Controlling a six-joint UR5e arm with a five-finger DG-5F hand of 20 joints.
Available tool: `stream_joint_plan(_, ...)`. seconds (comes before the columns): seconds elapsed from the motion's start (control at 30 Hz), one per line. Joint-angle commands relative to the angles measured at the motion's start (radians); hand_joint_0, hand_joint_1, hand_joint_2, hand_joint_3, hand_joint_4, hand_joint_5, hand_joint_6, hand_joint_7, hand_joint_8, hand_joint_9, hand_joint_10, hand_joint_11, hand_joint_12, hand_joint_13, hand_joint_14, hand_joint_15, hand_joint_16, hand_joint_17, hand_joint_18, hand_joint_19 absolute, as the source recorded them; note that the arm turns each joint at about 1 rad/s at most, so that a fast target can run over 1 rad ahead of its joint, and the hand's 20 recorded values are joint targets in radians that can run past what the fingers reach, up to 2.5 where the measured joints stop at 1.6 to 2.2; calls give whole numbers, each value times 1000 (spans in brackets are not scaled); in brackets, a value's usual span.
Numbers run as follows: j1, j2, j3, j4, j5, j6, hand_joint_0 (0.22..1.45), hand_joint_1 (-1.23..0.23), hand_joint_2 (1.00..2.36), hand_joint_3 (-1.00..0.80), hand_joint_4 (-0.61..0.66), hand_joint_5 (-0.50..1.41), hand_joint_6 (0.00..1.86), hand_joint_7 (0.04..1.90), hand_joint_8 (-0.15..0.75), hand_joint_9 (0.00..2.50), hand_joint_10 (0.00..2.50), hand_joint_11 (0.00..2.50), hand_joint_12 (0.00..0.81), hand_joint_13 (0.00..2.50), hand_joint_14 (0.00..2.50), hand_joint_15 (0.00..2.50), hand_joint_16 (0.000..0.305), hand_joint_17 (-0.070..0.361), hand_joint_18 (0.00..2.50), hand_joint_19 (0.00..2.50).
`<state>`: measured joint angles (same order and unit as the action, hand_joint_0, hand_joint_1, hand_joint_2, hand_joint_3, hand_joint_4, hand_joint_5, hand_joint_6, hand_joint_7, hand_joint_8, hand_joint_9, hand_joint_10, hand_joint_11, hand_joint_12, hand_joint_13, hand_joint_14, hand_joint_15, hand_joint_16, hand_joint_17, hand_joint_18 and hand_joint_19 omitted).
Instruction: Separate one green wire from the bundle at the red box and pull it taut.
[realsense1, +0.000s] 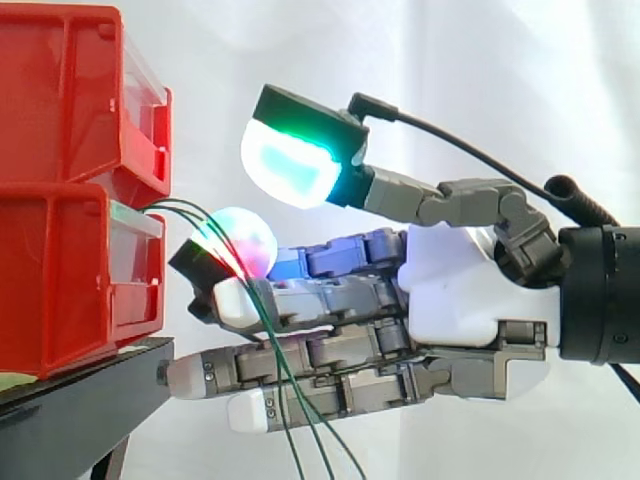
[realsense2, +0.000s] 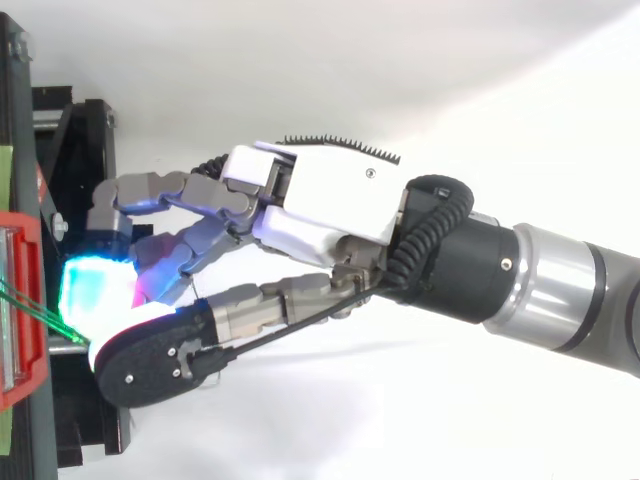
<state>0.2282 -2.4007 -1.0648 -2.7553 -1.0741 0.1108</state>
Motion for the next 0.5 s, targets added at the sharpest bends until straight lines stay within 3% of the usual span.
stream_joint_plan(0.0,5,2,8,-21,-3,-3,641,-676,1009,-385,248,-134,622,1428,389,896,12,416,384,595,6,169,50,112,584,332)
stream_joint_plan(0.27,14,2,-7,-20,2,-56,632,-695,1008,-407,243,-143,636,1397,384,879,12,414,387,590,8,171,50,113,583,335)
stream_joint_plan(0.37,16,-2,-9,-12,11,-74,603,-691,1002,-478,261,-115,506,1503,379,861,13,402,390,577,6,170,51,114,563,339)
stream_joint_plan(0.47,14,-6,-14,5,28,-100,586,-682,1000,-500,271,-129,504,1251,368,822,10,341,388,573,6,171,51,115,549,346)
